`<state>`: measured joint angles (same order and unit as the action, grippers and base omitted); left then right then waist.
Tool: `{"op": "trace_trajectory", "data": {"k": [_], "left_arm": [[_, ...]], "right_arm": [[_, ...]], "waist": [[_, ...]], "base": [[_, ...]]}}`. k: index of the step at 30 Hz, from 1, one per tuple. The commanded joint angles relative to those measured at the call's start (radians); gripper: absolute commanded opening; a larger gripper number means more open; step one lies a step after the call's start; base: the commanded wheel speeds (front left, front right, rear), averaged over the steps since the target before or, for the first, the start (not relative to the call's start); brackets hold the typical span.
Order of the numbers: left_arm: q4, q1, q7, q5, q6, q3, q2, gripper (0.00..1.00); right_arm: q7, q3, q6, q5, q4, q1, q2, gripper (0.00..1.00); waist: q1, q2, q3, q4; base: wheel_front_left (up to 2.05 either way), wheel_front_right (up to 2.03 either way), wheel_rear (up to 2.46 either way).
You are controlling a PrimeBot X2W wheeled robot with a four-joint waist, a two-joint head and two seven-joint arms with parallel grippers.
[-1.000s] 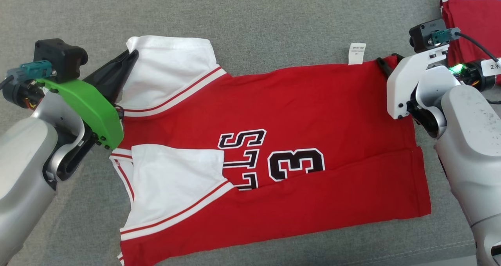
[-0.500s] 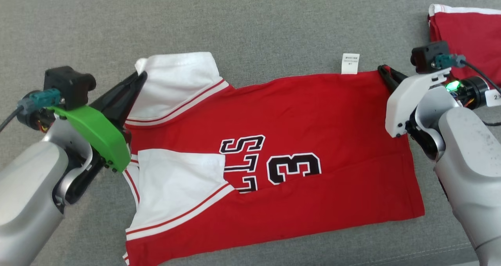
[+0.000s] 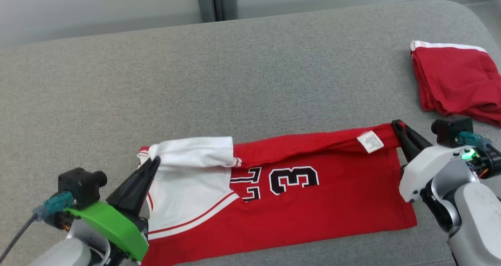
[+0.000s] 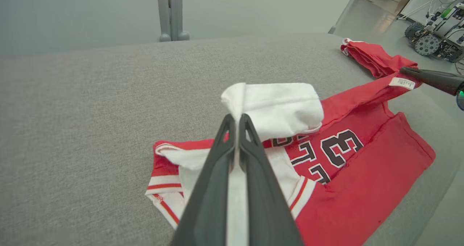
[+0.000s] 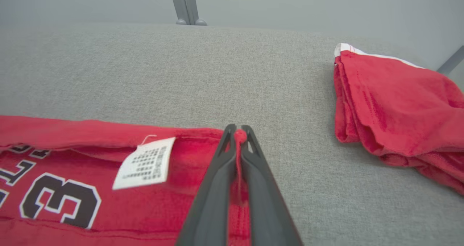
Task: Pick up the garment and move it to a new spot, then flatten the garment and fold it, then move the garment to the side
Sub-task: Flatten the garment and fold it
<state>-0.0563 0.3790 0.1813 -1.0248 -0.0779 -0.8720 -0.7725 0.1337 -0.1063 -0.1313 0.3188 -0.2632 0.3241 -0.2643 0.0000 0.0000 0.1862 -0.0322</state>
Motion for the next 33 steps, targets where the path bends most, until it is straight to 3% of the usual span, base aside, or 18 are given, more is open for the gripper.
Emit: {"op": "trace_trajectory", "data": {"k": [1, 8, 9, 10, 11, 12, 13, 14, 21, 26, 33], "left_arm": [[-0.002, -0.037, 0.016, -0.017, -0.014, 0.003, 0.002, 0.00], [0.050, -0.148, 0.060, -0.078, -0.011, 0.016, 0.053, 0.00], [0.062, -0.162, 0.064, -0.086, -0.006, 0.020, 0.062, 0.00], [0.073, -0.170, 0.067, -0.091, 0.001, 0.025, 0.067, 0.00], [0.084, -0.180, 0.070, -0.092, 0.008, 0.030, 0.073, 0.13], [0.092, -0.191, 0.075, -0.097, 0.014, 0.036, 0.078, 0.40], [0.099, -0.206, 0.076, -0.101, 0.022, 0.044, 0.084, 0.77], [0.103, -0.218, 0.077, -0.101, 0.029, 0.049, 0.087, 1.00], [0.106, -0.305, 0.084, -0.042, 0.011, 0.165, 0.129, 1.00], [0.084, -0.360, 0.083, 0.065, 0.010, 0.312, 0.220, 1.00], [0.094, -0.376, 0.084, 0.212, 0.001, 0.426, 0.351, 1.00]], "right_arm": [[0.011, 0.018, 0.001, -0.015, 0.025, -0.040, 0.013, 0.00], [0.040, 0.066, 0.001, -0.053, 0.105, -0.158, 0.071, 0.00], [0.037, 0.074, 0.001, -0.061, 0.110, -0.170, 0.079, 0.15], [0.033, 0.080, 0.001, -0.068, 0.113, -0.178, 0.085, 0.37], [0.027, 0.088, 0.001, -0.079, 0.117, -0.189, 0.091, 0.79], [0.021, 0.099, 0.001, -0.086, 0.119, -0.197, 0.099, 1.00], [0.012, 0.112, 0.001, -0.090, 0.120, -0.208, 0.111, 1.00], [0.007, 0.120, 0.001, -0.094, 0.121, -0.216, 0.119, 1.00], [-0.045, 0.216, 0.001, -0.116, 0.141, -0.271, 0.172, 1.00], [-0.058, 0.259, 0.001, -0.138, 0.155, -0.281, 0.191, 1.00], [-0.059, 0.247, 0.001, -0.159, 0.103, -0.250, 0.201, 1.00]], "waist": [[0.0000, 0.0000, -0.009, 0.007], [0.0000, 0.0000, -0.009, 0.007], [0.0000, 0.0000, -0.010, 0.006], [0.0000, 0.0000, -0.011, 0.004], [0.0000, 0.0000, -0.013, 0.003], [0.0000, 0.0000, -0.014, 0.003], [0.0000, 0.0000, -0.017, 0.002], [0.0000, 0.0000, -0.019, 0.002], [0.0000, 0.0000, -0.045, 0.004], [0.0000, 0.0000, -0.062, 0.010], [0.0000, 0.0000, -0.066, 0.019]], "base": [[0.00, 0.00, 0.00], [0.00, 0.00, 0.00], [0.00, 0.00, 0.00], [0.00, 0.00, 0.00], [0.00, 0.00, 0.00], [0.00, 0.00, 0.00], [0.00, 0.00, 0.00], [0.00, 0.00, 0.00], [0.00, 0.00, 0.00], [0.00, 0.00, 0.00], [0.00, 0.00, 0.00]]}}
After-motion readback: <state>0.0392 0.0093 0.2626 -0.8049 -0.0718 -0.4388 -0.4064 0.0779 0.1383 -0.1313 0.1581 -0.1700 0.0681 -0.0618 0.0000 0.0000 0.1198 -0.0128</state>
